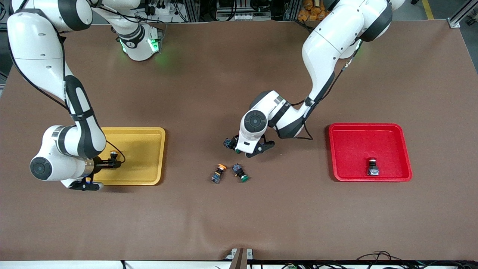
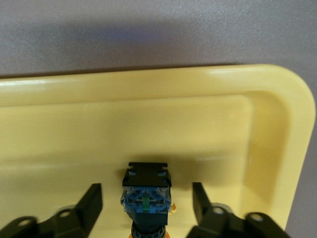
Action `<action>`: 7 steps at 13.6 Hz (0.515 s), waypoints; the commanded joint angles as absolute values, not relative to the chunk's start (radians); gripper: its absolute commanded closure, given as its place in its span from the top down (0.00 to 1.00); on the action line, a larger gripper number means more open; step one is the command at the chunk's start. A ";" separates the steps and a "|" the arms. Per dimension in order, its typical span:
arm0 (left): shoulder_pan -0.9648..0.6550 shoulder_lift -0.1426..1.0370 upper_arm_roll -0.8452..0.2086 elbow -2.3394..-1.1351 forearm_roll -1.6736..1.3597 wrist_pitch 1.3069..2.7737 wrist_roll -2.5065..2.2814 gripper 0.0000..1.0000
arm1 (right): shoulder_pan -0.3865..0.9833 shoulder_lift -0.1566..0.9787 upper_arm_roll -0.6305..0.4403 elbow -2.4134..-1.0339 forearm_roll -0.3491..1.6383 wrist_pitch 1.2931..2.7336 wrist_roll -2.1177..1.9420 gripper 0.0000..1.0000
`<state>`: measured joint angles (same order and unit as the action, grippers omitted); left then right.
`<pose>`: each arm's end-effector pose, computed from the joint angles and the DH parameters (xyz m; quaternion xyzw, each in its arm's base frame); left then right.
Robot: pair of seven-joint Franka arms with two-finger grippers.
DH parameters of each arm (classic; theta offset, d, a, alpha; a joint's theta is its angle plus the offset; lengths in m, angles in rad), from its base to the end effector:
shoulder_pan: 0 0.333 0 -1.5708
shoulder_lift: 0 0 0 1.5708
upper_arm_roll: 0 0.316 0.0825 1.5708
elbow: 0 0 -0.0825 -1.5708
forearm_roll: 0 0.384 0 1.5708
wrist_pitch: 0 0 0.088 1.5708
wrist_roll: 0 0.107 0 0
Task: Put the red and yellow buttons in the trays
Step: 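Release the yellow button in the tray while the left gripper grasps a red button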
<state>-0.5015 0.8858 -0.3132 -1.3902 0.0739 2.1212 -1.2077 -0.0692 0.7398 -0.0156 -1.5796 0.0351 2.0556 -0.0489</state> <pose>0.5256 -0.4892 0.1849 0.9694 0.2197 -0.1092 0.0012 0.6664 -0.0536 0.1837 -0.9909 0.0266 0.1305 0.0176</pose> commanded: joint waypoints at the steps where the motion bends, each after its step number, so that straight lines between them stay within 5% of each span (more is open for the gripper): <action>1: -0.517 0.897 -0.298 -1.379 0.084 2.125 -1.221 0.96 | -0.074 0.715 -0.005 -1.588 0.028 2.051 -0.049 1.00; 3: -0.523 0.897 -0.296 -1.379 0.084 2.125 -1.221 0.73 | -0.060 0.712 -0.002 -1.572 0.029 2.033 -0.025 1.00; 7: -0.517 0.894 -0.296 -1.379 0.081 2.125 -1.224 0.08 | -0.014 0.712 -0.002 -1.491 0.038 1.931 0.106 1.00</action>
<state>-0.5095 0.8931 -0.3062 -1.3900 0.0739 2.1213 -1.2076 -0.0373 0.7306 -0.0021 -1.5239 0.0358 1.9825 0.0372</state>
